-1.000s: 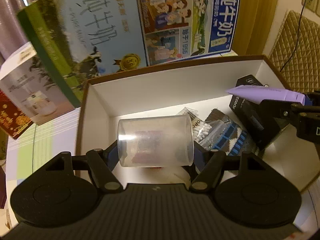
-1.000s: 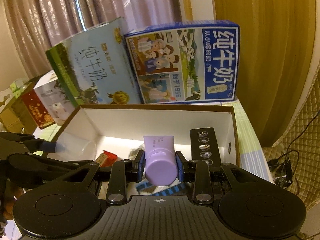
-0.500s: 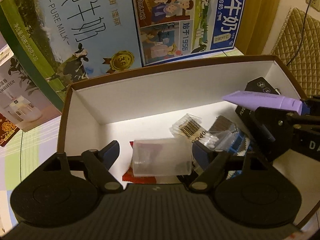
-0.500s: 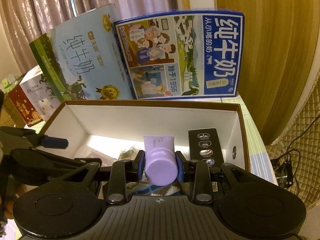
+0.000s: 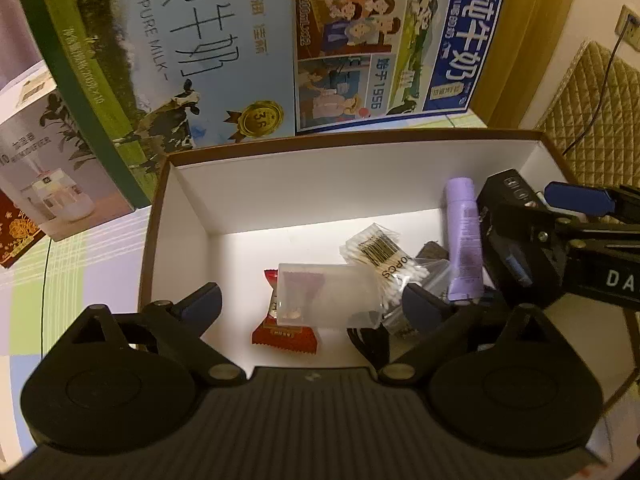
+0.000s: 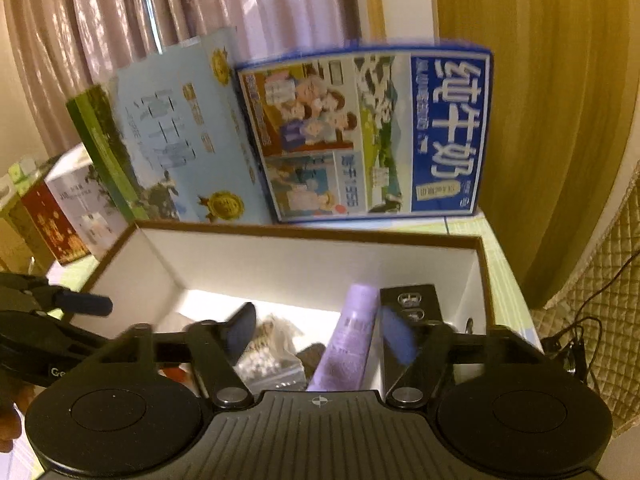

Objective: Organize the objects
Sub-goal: 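Open the right tool to drop the tube while the left tool releases the cup in the box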

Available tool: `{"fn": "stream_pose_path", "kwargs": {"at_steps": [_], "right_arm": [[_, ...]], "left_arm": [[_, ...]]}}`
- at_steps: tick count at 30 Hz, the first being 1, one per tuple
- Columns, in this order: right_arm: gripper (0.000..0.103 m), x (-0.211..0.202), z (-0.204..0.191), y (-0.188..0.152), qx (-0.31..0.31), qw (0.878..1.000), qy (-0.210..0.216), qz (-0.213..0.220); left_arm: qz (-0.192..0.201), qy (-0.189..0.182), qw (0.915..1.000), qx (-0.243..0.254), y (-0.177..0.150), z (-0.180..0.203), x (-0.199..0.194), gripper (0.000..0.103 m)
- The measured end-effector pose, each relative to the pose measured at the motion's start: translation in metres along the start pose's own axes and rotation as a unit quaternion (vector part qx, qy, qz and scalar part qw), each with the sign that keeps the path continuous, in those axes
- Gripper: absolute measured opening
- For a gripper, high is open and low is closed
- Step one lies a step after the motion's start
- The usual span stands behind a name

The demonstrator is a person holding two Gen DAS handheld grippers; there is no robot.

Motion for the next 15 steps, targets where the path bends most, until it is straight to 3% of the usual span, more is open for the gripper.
{"fn": "stream_pose_path", "kwargs": {"at_steps": [2, 4, 10, 15], "right_arm": [[0.071, -0.006, -0.002, 0.0, -0.003, 1.0, 0.003, -0.002], [0.082, -0.013, -0.004, -0.001, -0.001, 1.0, 0.006, -0.002], [0.098, -0.035, -0.003, -0.01, 0.006, 1.0, 0.005, 0.0], [0.101, -0.054, -0.003, -0.02, 0.01, 1.0, -0.001, -0.002]], "left_arm": [[0.001, 0.002, 1.0, -0.003, -0.003, 0.0, -0.006, 0.099], [0.003, 0.003, 1.0, -0.006, -0.006, -0.001, -0.013, 0.1], [0.01, 0.003, 0.9998, -0.014, -0.017, -0.002, -0.033, 0.102], [0.019, 0.005, 0.9995, -0.025, -0.026, -0.003, -0.05, 0.102]]}}
Point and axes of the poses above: each gripper's, at about its wrist camera, not at the fingertips, and x roughly the way its jaws point, z to its right, y to its top, the point moved 1 cm from there along x, roughly the way its jaws point, and after that the axes turned 2 degrees about x, right-handed, at the moved point
